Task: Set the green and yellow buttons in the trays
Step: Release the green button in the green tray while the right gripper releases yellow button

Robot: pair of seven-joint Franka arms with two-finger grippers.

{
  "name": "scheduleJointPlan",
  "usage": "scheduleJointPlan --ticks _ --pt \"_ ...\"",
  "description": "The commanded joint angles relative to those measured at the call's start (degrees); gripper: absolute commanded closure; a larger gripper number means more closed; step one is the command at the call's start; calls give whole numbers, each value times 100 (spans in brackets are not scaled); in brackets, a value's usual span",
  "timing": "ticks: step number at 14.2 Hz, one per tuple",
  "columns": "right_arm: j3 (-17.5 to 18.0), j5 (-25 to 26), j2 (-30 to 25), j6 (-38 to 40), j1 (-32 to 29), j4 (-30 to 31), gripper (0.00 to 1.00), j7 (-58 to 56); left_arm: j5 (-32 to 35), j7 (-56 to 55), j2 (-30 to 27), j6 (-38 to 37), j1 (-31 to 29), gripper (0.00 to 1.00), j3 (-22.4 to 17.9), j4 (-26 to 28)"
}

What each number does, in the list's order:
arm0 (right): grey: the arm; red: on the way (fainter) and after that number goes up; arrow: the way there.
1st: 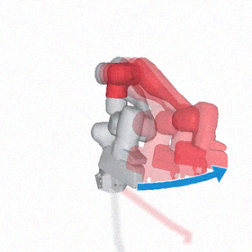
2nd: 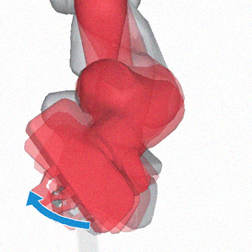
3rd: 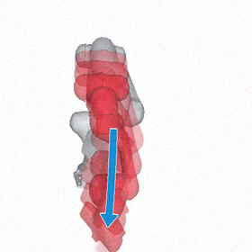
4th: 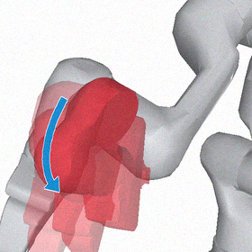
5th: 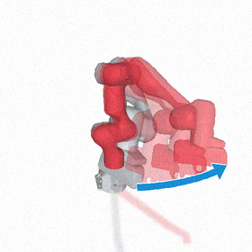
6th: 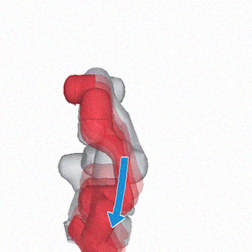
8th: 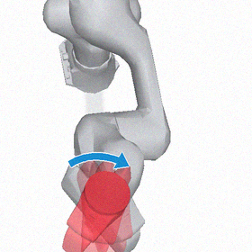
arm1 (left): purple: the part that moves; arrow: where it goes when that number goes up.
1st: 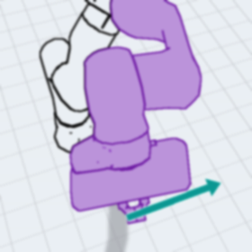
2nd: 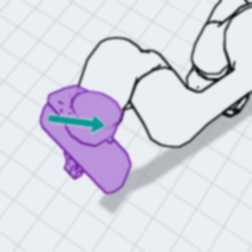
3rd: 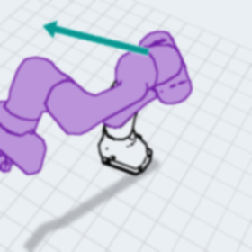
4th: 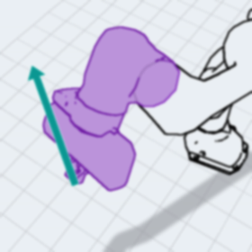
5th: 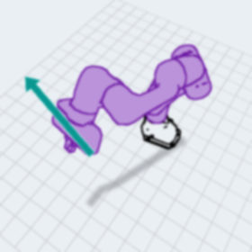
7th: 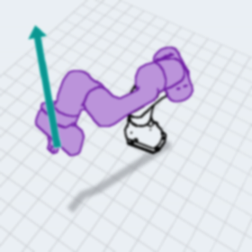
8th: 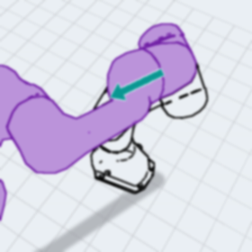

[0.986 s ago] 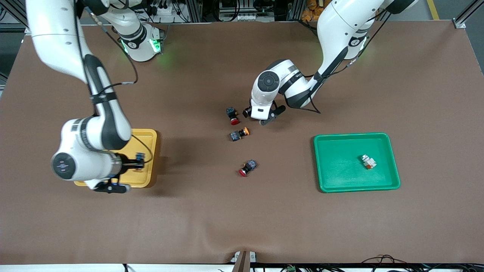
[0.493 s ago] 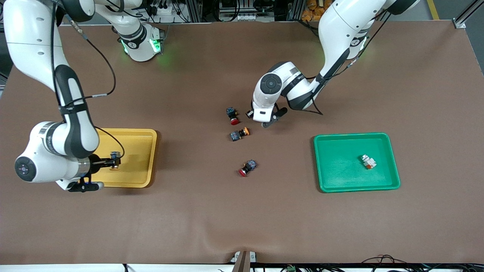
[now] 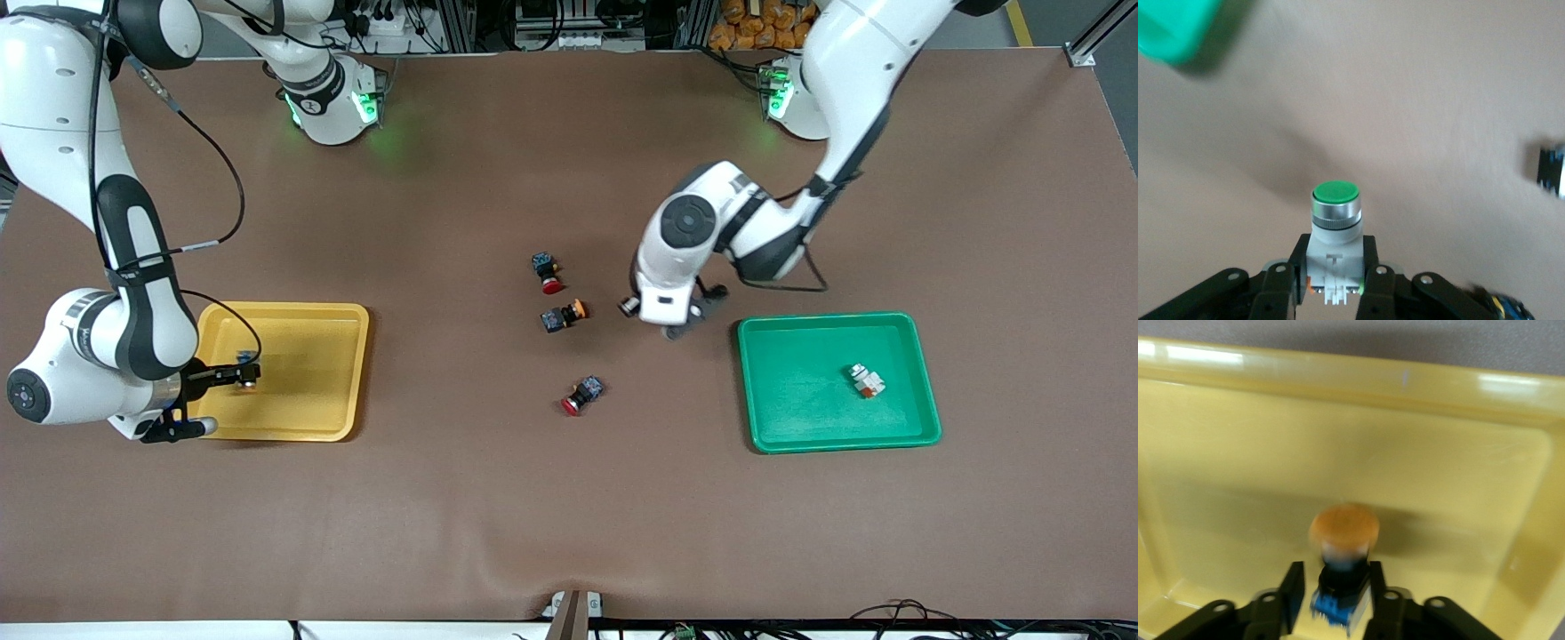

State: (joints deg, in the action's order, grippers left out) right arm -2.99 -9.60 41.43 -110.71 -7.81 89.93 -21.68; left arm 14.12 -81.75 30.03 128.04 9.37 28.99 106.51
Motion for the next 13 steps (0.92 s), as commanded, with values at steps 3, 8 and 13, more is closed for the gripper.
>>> scheduleJointPlan --ticks 3,8,13 --pt "167 -85 -126 243 131 -11 0 15 179 1501 -103 -631 -786 100 28 -499" --pt "307 -252 -292 594 253 -107 0 276 179 3136 -59 -613 -1718 100 36 -570" --pt "352 -306 -609 718 1104 -125 0 2339 188 3754 55 -517 -2115 100 28 -500"
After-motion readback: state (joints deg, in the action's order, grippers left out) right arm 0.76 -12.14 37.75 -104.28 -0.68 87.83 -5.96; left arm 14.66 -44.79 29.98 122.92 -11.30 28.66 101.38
